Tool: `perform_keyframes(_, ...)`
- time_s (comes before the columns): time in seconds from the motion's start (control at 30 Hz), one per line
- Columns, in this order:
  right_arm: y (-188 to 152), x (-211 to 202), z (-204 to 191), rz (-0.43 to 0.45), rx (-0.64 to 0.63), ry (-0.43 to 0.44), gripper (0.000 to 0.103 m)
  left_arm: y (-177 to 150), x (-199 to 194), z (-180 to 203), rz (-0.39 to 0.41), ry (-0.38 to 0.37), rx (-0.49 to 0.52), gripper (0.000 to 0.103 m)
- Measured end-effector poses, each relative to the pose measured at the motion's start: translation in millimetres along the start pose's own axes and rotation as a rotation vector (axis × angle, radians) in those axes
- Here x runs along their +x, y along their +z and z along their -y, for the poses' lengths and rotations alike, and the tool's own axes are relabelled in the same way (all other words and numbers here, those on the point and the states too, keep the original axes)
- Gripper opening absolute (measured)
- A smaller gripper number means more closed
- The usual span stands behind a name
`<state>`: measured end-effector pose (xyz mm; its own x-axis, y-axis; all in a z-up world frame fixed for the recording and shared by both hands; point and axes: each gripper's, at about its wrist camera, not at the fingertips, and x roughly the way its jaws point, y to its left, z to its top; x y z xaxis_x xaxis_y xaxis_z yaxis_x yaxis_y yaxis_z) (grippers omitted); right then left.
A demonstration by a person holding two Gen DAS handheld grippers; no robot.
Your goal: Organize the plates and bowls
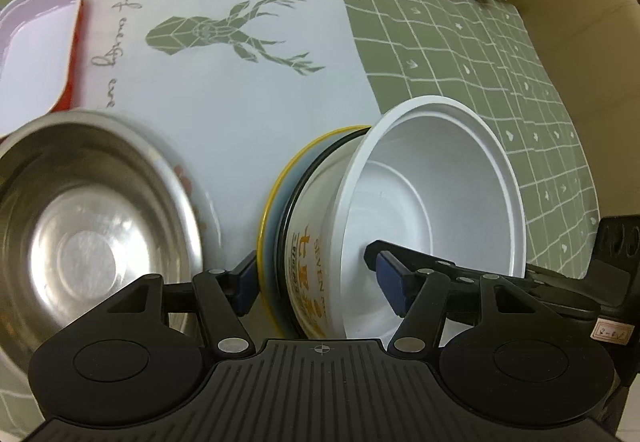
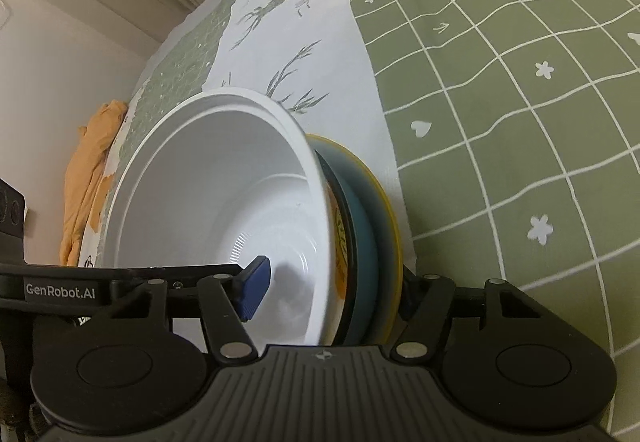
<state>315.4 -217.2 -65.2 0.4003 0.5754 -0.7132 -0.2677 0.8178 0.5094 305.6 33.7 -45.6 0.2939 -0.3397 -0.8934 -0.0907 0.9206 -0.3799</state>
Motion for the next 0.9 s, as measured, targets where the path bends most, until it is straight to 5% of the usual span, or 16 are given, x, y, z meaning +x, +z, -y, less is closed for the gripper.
perform_keyframes(0.27,-23,-4,-5,-0.071,-0.009,0.033,0.066,-23,-8,-3,-0.025,0.01,0.022,0.065)
perform_keyframes(0.9,-17,8,7,-0.111,0.099,0.068,0.066,-16,0,1,-0.013,0.042,0.048,0.066)
